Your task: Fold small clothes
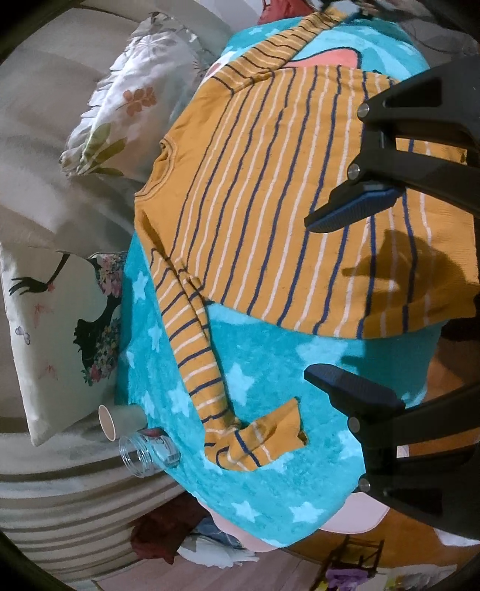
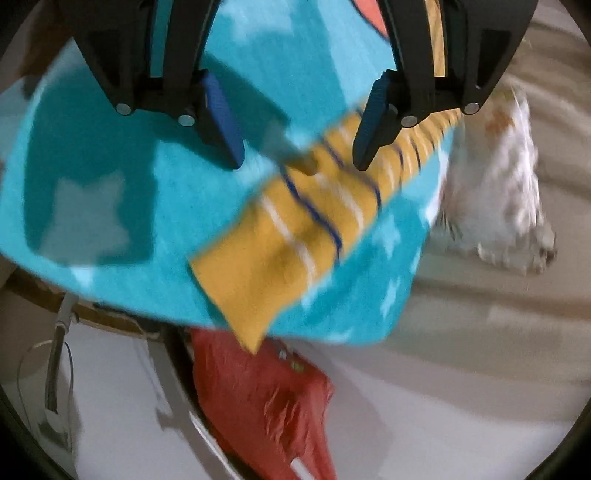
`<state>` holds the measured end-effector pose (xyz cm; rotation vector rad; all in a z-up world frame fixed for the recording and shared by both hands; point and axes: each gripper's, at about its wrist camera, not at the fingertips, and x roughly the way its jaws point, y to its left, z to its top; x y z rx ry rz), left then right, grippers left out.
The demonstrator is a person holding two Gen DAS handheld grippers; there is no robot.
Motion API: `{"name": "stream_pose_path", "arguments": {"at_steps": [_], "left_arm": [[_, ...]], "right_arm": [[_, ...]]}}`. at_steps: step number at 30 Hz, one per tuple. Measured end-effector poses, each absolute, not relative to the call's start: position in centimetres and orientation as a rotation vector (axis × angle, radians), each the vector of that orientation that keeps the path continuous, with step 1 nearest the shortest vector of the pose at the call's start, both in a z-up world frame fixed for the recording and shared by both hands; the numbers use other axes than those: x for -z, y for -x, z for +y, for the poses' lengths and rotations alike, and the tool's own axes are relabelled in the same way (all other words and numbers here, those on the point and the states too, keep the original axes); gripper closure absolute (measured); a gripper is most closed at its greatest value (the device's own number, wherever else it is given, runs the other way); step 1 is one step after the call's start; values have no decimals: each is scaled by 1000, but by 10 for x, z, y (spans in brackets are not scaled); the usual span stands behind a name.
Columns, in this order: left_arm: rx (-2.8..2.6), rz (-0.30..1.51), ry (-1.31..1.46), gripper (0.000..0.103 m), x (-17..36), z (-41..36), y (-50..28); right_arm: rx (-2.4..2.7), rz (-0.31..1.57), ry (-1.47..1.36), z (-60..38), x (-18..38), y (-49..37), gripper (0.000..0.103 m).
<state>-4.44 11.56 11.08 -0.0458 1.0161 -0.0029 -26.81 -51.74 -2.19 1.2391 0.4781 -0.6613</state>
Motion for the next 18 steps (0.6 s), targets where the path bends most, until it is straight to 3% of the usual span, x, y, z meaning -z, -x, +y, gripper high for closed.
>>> {"name": "stream_pose_path", "arguments": {"at_steps": [2, 4, 5, 12, 18], "left_arm": [[-4, 1020, 39, 30, -111, 115, 47], [-12, 1021, 37, 30, -112, 117, 49], [-19, 1018, 37, 30, -113, 119, 50], [-56, 1011, 103, 30, -110, 148, 48], [-20, 1012, 177, 30, -99, 170, 33]], "right_arm": [[686, 440, -1253, -535, 21, 259, 35], [680, 448, -1263, -550, 20, 247, 64], [668, 465, -1264, -554, 18, 242, 92], [588, 510, -950, -517, -74, 200, 92], [331, 542, -725, -409, -160, 106, 92]]}}
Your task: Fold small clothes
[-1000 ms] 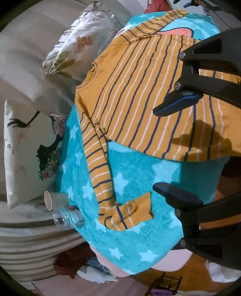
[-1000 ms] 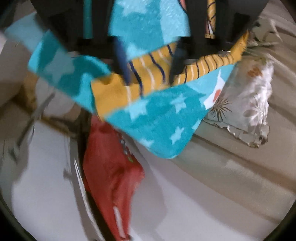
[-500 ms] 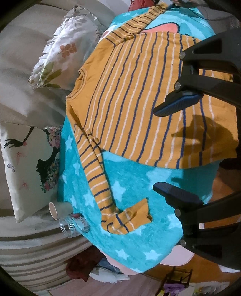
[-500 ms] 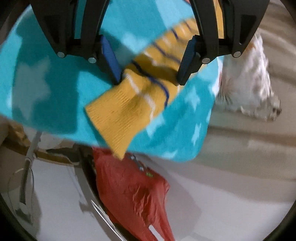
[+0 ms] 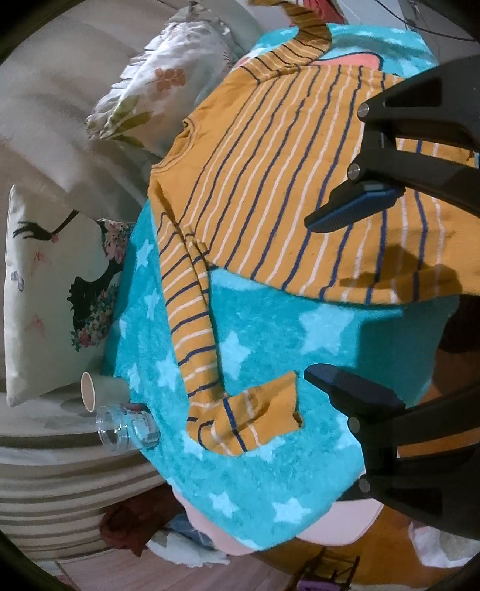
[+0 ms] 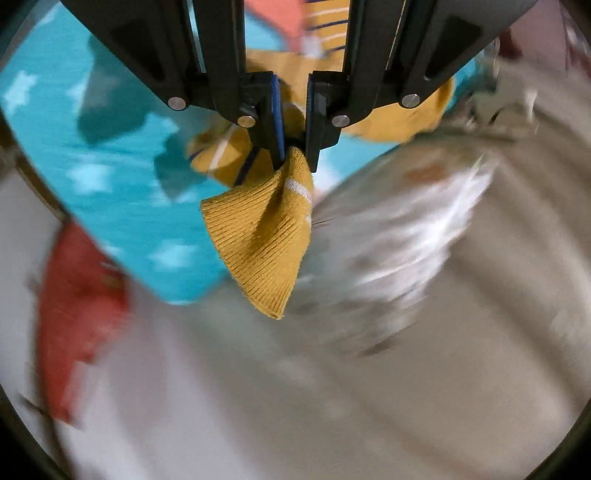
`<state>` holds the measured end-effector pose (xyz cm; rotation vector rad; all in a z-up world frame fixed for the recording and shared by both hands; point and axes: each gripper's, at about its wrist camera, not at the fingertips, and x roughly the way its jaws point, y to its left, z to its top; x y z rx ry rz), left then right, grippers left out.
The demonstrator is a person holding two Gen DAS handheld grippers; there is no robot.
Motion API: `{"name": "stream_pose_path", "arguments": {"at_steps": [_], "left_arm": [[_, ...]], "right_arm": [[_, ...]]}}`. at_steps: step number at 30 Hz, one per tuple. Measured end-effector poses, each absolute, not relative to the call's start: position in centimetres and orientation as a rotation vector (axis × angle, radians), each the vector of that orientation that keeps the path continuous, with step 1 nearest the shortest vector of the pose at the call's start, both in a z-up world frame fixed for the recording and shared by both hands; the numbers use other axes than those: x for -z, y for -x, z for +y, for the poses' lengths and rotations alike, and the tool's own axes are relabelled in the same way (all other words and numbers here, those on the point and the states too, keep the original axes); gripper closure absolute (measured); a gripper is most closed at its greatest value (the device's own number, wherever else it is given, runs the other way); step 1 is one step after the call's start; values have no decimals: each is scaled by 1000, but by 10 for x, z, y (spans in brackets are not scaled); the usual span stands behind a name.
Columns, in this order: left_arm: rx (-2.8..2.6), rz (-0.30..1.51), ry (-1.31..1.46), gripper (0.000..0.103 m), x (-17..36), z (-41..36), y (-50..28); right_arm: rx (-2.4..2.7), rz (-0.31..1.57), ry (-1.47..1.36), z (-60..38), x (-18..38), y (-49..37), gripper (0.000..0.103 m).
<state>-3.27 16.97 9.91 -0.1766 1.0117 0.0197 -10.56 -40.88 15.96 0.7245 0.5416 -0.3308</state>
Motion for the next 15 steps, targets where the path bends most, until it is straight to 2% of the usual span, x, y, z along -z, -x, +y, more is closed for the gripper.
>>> {"name": "stream_pose_path", "arguments": {"at_steps": [4, 9, 12, 14, 15], "left_arm": [[-15, 1005, 199, 30, -95, 191, 26], [-73, 981, 200, 30, -92, 239, 23], [-118, 990, 217, 30, -88, 272, 20], [-152, 998, 238, 30, -85, 296, 18], [-165, 998, 246, 30, -84, 305, 18]], "right_arm": [[165, 636, -598, -305, -169, 24, 92], [29, 786, -441, -175, -136, -70, 91], [-62, 894, -365, -100, -97, -116, 83], [-151, 1005, -396, -61, -66, -140, 70], [-231, 1056, -449, -40, -51, -146, 70]]}}
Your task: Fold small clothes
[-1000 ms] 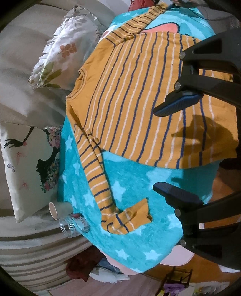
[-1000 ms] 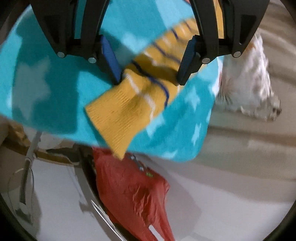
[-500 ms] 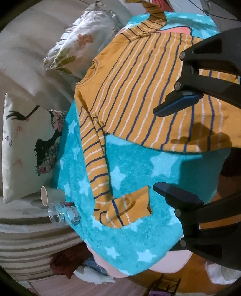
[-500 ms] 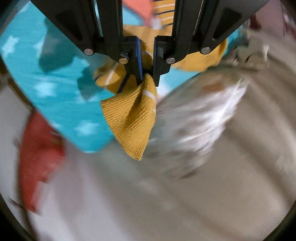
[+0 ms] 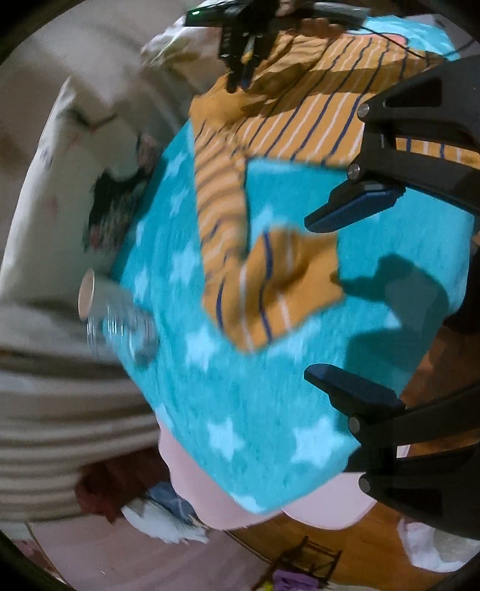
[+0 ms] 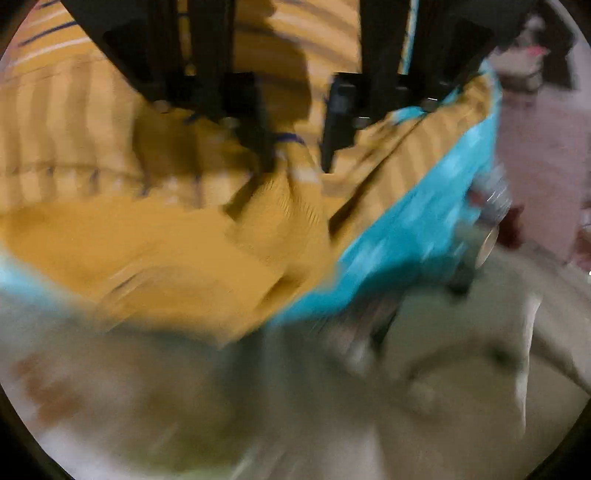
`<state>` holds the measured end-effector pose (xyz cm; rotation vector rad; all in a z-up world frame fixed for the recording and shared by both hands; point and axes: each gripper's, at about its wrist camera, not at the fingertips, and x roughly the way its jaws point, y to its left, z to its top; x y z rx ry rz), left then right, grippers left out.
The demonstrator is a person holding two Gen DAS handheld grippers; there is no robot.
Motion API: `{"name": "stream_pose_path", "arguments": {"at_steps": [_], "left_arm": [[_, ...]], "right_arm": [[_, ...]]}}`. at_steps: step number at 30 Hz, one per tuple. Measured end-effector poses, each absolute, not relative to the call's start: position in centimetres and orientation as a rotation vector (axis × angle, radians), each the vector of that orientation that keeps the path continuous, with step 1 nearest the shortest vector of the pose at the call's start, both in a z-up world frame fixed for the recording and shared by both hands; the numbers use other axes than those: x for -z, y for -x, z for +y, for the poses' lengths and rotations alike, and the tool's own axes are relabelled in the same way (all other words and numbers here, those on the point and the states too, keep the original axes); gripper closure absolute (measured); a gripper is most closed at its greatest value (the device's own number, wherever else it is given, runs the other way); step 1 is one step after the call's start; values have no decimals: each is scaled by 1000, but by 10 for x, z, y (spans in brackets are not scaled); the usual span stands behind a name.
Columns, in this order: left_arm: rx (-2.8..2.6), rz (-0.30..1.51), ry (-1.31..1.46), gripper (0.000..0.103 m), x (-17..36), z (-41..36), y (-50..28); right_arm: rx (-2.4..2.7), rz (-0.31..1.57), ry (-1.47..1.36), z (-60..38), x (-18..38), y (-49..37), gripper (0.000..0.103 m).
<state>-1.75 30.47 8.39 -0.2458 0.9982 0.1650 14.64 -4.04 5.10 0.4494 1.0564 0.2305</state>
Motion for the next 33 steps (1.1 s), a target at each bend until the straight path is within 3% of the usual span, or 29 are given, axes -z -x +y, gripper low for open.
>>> {"name": "stream_pose_path", "arguments": {"at_steps": [4, 9, 12, 19, 24, 25, 27, 33], "left_arm": [[-208, 999, 273, 30, -80, 336, 12], [-216, 1033, 303, 30, -66, 356, -5], [-193, 1056, 329, 30, -60, 356, -14], [-205, 1066, 342, 30, -57, 365, -26], [-295, 1063, 376, 30, -54, 394, -18], [-307, 1066, 388, 30, -53, 399, -16], [-329, 1069, 424, 30, -51, 410, -10], [-363, 1064, 440, 30, -51, 420, 8]], "right_arm": [[-367, 1071, -494, -10, -45, -135, 57], [-231, 1038, -425, -33, -58, -121, 57], [-162, 1052, -446, -45, -56, -131, 70], [-189, 1160, -423, -10, -17, -145, 69], [-300, 1090, -314, 44, -44, -129, 67], [-355, 1092, -299, 61, -48, -127, 65], [-477, 1119, -309, 92, -48, -125, 46], [-767, 1202, -210, 194, -30, -117, 36]]}}
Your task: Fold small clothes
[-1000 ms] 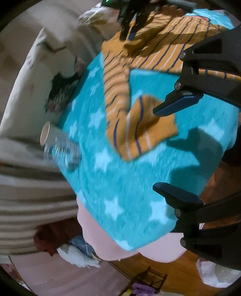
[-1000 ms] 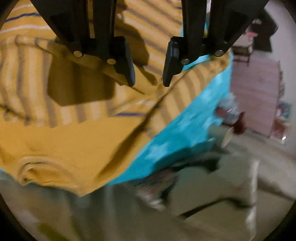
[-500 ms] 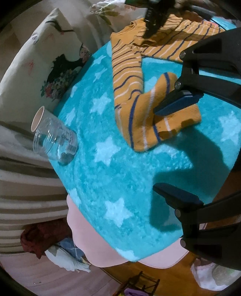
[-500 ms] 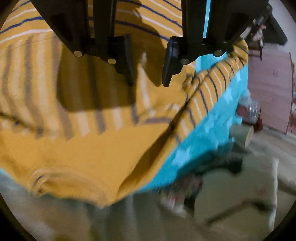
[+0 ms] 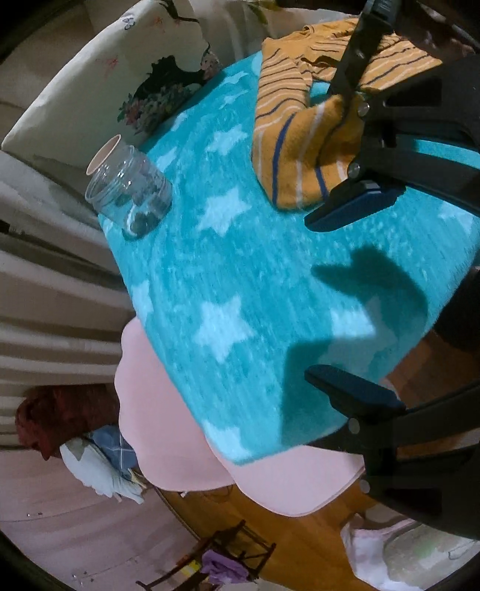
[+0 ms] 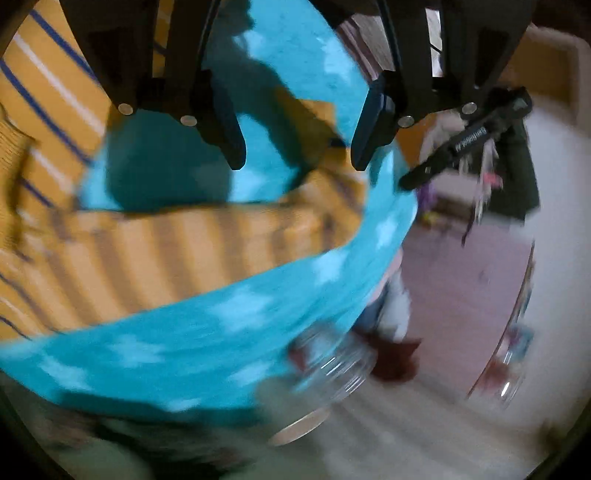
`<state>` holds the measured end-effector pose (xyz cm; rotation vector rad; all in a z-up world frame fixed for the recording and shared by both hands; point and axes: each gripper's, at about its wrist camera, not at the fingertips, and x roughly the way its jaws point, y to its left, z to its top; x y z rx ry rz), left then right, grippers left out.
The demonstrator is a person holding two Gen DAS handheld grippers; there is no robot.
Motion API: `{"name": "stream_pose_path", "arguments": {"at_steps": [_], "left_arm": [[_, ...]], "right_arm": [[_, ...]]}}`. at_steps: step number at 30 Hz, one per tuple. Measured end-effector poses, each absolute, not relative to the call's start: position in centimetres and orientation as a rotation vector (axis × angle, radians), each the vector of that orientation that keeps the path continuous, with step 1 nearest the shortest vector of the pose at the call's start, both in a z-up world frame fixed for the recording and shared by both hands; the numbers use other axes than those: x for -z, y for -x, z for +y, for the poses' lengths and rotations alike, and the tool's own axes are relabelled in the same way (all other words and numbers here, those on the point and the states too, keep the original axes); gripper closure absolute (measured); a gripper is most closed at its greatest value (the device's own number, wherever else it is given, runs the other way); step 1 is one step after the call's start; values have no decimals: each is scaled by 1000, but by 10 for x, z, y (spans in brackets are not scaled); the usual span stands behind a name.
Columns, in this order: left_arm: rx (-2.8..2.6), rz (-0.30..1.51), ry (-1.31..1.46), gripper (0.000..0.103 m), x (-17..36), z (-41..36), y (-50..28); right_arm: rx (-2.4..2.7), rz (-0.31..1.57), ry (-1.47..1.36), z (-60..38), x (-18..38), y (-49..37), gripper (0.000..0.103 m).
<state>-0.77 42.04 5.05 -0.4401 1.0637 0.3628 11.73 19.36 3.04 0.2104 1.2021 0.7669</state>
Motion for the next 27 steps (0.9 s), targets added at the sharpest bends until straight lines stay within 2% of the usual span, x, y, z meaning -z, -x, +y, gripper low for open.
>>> {"name": "stream_pose_path", "arguments": {"at_steps": [4, 6, 9, 12, 14, 19, 21, 24, 27], "left_arm": [[-383, 1076, 459, 30, -46, 424, 18], [-384, 1078, 472, 30, -46, 426, 21], [-381, 1058, 463, 30, -53, 422, 20], [-360, 1035, 450, 30, -63, 414, 15], [-344, 1025, 438, 29, -68, 407, 11], [-275, 1011, 397, 29, -81, 378, -3], [-240, 1010, 376, 29, -85, 361, -7], [-200, 1012, 352, 29, -89, 340, -10], [-172, 1018, 320, 29, -92, 320, -10]], "right_arm": [[-788, 1209, 10, 245, -13, -108, 37], [-748, 1222, 116, 253, 2, -103, 97], [-742, 1251, 106, 244, 5, -112, 97], [-723, 1160, 103, 225, -41, -121, 98], [-730, 1077, 37, 202, -97, -130, 98], [-730, 689, -99, 119, -268, -116, 97], [-723, 594, -129, 78, -308, -96, 97], [-652, 639, -124, 28, -307, -79, 97], [-500, 837, -125, -37, -253, -80, 97]]}}
